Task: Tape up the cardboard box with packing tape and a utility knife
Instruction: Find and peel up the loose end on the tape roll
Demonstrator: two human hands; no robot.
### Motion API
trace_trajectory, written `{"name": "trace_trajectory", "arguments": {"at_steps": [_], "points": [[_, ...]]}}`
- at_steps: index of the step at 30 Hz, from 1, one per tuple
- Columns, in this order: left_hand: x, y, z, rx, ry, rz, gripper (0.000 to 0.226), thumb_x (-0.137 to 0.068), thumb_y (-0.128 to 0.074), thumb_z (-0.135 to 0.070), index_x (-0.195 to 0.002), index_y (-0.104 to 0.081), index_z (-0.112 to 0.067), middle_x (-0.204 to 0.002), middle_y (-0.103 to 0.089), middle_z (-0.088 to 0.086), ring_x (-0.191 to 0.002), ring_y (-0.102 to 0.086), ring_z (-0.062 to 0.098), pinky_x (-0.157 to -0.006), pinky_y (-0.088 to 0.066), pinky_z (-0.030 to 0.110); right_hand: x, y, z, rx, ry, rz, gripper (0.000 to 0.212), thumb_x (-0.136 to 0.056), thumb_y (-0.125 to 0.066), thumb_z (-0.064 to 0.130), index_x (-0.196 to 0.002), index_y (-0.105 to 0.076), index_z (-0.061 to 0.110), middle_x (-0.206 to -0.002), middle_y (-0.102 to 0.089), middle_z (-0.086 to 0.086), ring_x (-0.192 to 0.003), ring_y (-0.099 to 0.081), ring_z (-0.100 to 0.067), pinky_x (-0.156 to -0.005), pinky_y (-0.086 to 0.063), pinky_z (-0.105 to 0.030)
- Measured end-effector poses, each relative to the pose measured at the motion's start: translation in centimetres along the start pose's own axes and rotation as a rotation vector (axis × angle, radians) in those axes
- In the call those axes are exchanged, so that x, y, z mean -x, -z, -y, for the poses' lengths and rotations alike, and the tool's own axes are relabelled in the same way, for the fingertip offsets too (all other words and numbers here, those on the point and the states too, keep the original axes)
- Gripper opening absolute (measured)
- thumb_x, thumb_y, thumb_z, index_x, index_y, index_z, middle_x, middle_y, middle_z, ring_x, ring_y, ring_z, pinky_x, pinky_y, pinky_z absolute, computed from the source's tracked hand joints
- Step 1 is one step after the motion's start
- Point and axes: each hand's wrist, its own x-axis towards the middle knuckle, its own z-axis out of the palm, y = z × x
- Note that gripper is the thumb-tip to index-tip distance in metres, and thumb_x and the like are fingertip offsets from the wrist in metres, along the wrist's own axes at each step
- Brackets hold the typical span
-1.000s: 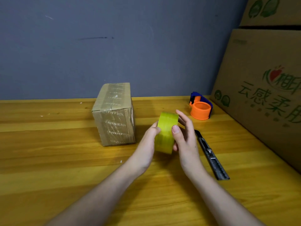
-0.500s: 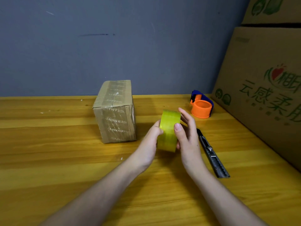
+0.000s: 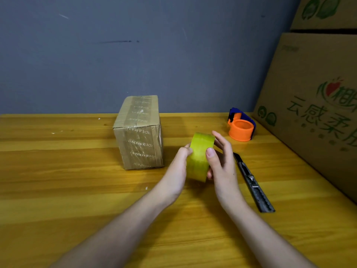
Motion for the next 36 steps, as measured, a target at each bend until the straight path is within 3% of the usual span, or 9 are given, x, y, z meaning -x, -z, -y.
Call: {"name": "trace_trajectory", "arguments": {"at_steps": [10,13,15,17,19,21,25,33,36], "points": [[0.7,0.0,-0.3,-0.066,0.018,0.061,0.039,-0.094,-0.016,-0.009,-0.097,-0.054,-0.019,-0.080,-0.058,0.011,-0.047,-0.057,0.010,-0.051,-0.050,0.022,0.0,0.3,-0.3,0.055,0.011,0.003,0.062,-0.071,-0.053,0.058,-0.130,-0.044,0.039,-0.132,-0.049,-0.001,-0.076,-0.056,0.007,-0.045,-0.039,-0.010],[0.6,-0.6,-1.2,-0.072,0.023,0.051,0.032,-0.090,-0.031,-0.017,-0.114,-0.051,-0.008,-0.089,-0.059,0.019,-0.060,-0.063,0.014,-0.059,-0.052,0.024,0.0,0.3,-0.3,0.064,0.025,-0.006,0.061,-0.074,-0.052,0.057,-0.131,-0.044,0.036,-0.126,-0.052,0.002,-0.072,-0.055,0.007,-0.045,-0.038,-0.010],[0.1,-0.4,-1.4,-0.125,0.059,0.033,0.079,-0.058,-0.048,-0.014,-0.133,-0.036,0.007,-0.114,-0.053,0.033,-0.093,-0.059,0.030,-0.070,-0.047,0.030,0.0,0.4,-0.2,0.041,0.008,-0.013,0.056,-0.078,-0.054,0.052,-0.131,-0.045,0.034,-0.115,-0.055,0.012,-0.066,-0.053,0.009,-0.045,-0.037,-0.009],[-0.1,0.0,-1.4,-0.111,0.080,0.033,0.094,-0.049,-0.041,-0.006,-0.141,-0.026,0.008,-0.132,-0.041,0.039,-0.105,-0.044,0.032,-0.066,-0.037,0.029,0.0,0.4,-0.2,0.013,-0.025,-0.015,0.052,-0.080,-0.052,0.046,-0.130,-0.046,0.034,-0.107,-0.056,0.021,-0.064,-0.052,0.011,-0.046,-0.037,-0.008],[-0.7,-0.4,-1.1,-0.096,0.098,-0.031,0.064,-0.076,-0.053,-0.015,-0.134,-0.038,0.006,-0.125,-0.051,0.036,-0.098,-0.052,0.036,-0.066,-0.040,0.029,0.0,0.4,-0.2,0.011,-0.038,-0.016,0.054,-0.078,-0.053,0.050,-0.129,-0.046,0.035,-0.108,-0.056,0.020,-0.064,-0.053,0.011,-0.045,-0.037,-0.009],[-0.3,0.0,-0.2,-0.056,0.065,-0.016,0.034,-0.096,-0.025,-0.015,-0.113,-0.055,-0.012,-0.094,-0.065,0.018,-0.073,-0.060,0.027,-0.061,-0.050,0.028,0.0,0.2,-0.2,0.012,-0.031,-0.015,0.053,-0.078,-0.055,0.049,-0.129,-0.046,0.035,-0.112,-0.055,0.017,-0.065,-0.054,0.009,-0.044,-0.037,-0.010],[-0.2,0.6,0.4,-0.007,0.012,0.078,0.040,-0.095,-0.018,-0.012,-0.102,-0.056,-0.022,-0.083,-0.064,0.008,-0.059,-0.059,0.016,-0.059,-0.052,0.026,0.0,0.2,-0.2,0.040,0.001,-0.010,0.060,-0.073,-0.052,0.057,-0.129,-0.045,0.037,-0.122,-0.053,0.008,-0.071,-0.054,0.008,-0.044,-0.037,-0.010],[-0.3,0.9,0.4,0.010,0.053,0.157,0.061,-0.072,-0.033,-0.025,-0.129,-0.045,-0.008,-0.094,-0.061,0.014,-0.065,-0.061,0.017,-0.067,-0.053,0.030,-0.3,0.5,-0.8,0.061,0.014,-0.031,0.062,-0.072,-0.052,0.059,-0.129,-0.048,0.036,-0.123,-0.055,0.009,-0.087,-0.058,0.003,-0.059,-0.045,-0.015],[-0.2,1.0,0.4,-0.043,0.048,0.186,0.063,-0.071,-0.033,-0.025,-0.130,-0.043,-0.006,-0.090,-0.062,0.011,-0.067,-0.062,0.016,-0.068,-0.052,0.028,-0.3,0.6,-0.6,0.037,0.002,-0.026,0.062,-0.071,-0.052,0.058,-0.128,-0.049,0.036,-0.115,-0.058,0.015,-0.076,-0.057,0.007,-0.051,-0.043,-0.014]]}}
